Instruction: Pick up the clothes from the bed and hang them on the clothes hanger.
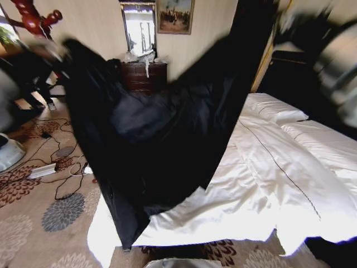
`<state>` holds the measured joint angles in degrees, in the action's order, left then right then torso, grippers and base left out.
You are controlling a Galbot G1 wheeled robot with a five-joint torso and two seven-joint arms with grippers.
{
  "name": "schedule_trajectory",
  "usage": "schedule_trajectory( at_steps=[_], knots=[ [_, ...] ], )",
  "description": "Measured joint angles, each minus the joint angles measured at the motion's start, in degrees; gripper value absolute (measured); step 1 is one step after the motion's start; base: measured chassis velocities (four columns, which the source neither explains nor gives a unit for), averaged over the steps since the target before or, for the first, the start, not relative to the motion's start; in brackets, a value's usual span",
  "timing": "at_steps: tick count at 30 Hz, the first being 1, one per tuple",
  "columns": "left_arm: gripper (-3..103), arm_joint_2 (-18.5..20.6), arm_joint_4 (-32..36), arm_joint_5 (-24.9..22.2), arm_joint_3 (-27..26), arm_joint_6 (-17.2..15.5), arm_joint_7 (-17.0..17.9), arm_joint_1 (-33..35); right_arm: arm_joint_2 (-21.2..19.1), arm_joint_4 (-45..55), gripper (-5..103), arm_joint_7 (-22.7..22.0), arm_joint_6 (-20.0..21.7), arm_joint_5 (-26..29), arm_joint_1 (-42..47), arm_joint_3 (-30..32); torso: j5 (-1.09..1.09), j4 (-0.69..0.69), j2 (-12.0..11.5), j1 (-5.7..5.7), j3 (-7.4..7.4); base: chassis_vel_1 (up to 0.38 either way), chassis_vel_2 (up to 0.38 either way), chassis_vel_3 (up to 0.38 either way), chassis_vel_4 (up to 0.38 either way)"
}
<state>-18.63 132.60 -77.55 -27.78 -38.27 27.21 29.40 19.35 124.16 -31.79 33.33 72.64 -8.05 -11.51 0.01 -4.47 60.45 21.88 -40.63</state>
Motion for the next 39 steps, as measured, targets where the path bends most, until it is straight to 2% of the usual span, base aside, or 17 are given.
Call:
schedule_trajectory(
  at_steps=[3, 6, 7, 9, 11, 12, 15, 16, 17, 18, 19, 21, 27, 31, 35, 36, 39],
  knots=[
    [1, -2.0, -2.0, 1.2, 1.9, 0.4, 0.3, -0.2, 3.5, -2.3, 0, -0.4, -0.1, -0.2, 0.5, -0.6, -0.04, 0.03, 0.0, 0.05, -0.02, 0.0, 0.0, 0.0, 0.0],
    [1, -1.9, -5.8, 1.4, 2.2, 1.6, -0.2, -1.2, 8.2, -7.9, 0, 2.5, -3.7, -1.6, -2.3, -2.2, -0.02, -0.01, 0.0, 0.01, 0.01, 0.0, 0.0, 0.0, 0.0],
    [1, -1.9, -5.8, 1.4, 2.2, 1.6, -0.2, -1.2, 8.2, -7.9, 0, 2.5, -3.7, -1.6, -2.3, -2.2, -0.02, -0.01, 0.0, 0.01, 0.01, 0.0, 0.0, 0.0, 0.0],
    [1, -0.2, -9.9, 2.2, 2.6, 3.0, -1.7, -2.5, 13.2, -15.0, 0, 6.8, -8.0, -6.1, -5.0, -4.2, -0.01, -0.04, 0.0, -0.03, 0.03, 0.0, 0.0, 0.0, 0.0],
    [1, 1.0, -14.7, 3.3, 4.9, 4.5, -3.4, -5.6, 19.0, -22.3, 0, 10.8, -11.4, -11.2, -8.0, -6.8, 0.0, 0.06, 0.0, -0.01, 0.01, 0.0, 0.0, 0.0, 0.0],
    [1, 1.0, -14.7, 3.3, 4.9, 4.5, -3.4, -5.6, 19.0, -22.3, 0, 10.8, -11.4, -11.2, -8.0, -6.8, 0.0, 0.06, 0.0, -0.01, 0.01, 0.0, 0.0, 0.0, 0.0],
    [1, -0.4, -23.3, 4.8, 17.5, 6.6, -6.0, -17.4, 27.4, -33.3, 0, 11.9, -14.0, -13.3, -12.6, -9.8, -0.09, 0.11, 0.0, 0.02, -0.01, 0.0, 0.0, 0.0, 0.0],
    [1, -1.7, -26.2, 4.8, 22.2, 7.2, -6.5, -23.1, 29.7, -36.5, 0, 11.9, -14.8, -13.7, -14.2, -10.2, -0.16, 0.03, 0.0, 0.02, -0.02, 0.0, 0.0, 0.0, 0.0],
    [1, -1.7, -26.2, 4.8, 22.2, 7.2, -6.5, -23.1, 29.7, -36.5, 0, 11.9, -14.8, -13.7, -14.2, -10.2, -0.16, 0.03, 0.0, 0.02, -0.02, 0.0, 0.0, 0.0, 0.0],
    [1, -2.8, -28.2, 4.7, 25.4, 7.8, -6.7, -28.4, 31.6, -39.3, 0, 11.9, -15.7, -14.0, -15.8, -10.3, -0.14, -0.02, 0.0, 0.04, -0.03, 0.0, 0.0, 0.0, 0.0],
    [1, -4.0, -30.2, 4.1, 27.9, 8.3, -6.7, -33.7, 33.7, -42.1, 0, 11.7, -16.9, -14.3, -18.0, -10.2, 0.04, -0.03, 0.0, 0.05, -0.02, 0.0, 0.0, 0.0, 0.0],
    [1, -5.5, -31.6, 2.9, 30.1, 8.4, -6.7, -40.0, 35.4, -43.8, 0, 11.1, -17.9, -14.3, -21.0, -9.7, 0.03, -0.04, 0.0, 0.04, 0.0, 0.0, 0.0, 0.0, 0.0],
    [1, -5.3, -30.8, 1.5, 30.9, 8.4, -6.7, -45.2, 34.0, -40.9, 0, 10.7, -20.3, -14.1, -23.0, -8.6, -0.02, 0.04, 0.0, -0.02, 0.03, 0.0, 0.0, 0.0, 0.0],
    [1, -1.6, -25.2, 0.7, 29.2, 8.1, -6.6, -42.7, 30.0, -32.8, 0, 8.3, -20.5, -12.6, -19.5, -7.2, -0.01, -0.01, 0.0, -0.01, 0.03, 0.0, 0.0, 0.0, 0.0],
    [1, 5.5, -15.5, 0.1, 25.9, 8.4, -5.4, -35.9, 21.8, -19.6, 0, 4.3, -19.5, -10.8, -11.3, -3.9, -0.01, 0.03, 0.0, -0.01, 0.02, 0.0, 0.0, 0.0, 0.0],
    [1, 5.5, -15.5, 0.1, 25.9, 8.4, -5.4, -35.9, 21.8, -19.6, 0, 4.3, -19.5, -10.8, -11.3, -3.9, -0.01, 0.03, 0.0, -0.01, 0.02, 0.0, 0.0, 0.0, 0.0],
    [1, 10.8, -7.6, -4.4, 23.2, 9.1, -3.2, -34.2, 14.5, -9.8, 0, 2.1, -17.8, -8.2, -6.0, 2.0, 0.02, 0.0, 0.0, -0.01, 0.02, 0.0, 0.0, 0.0, 0.0]
  ],
)
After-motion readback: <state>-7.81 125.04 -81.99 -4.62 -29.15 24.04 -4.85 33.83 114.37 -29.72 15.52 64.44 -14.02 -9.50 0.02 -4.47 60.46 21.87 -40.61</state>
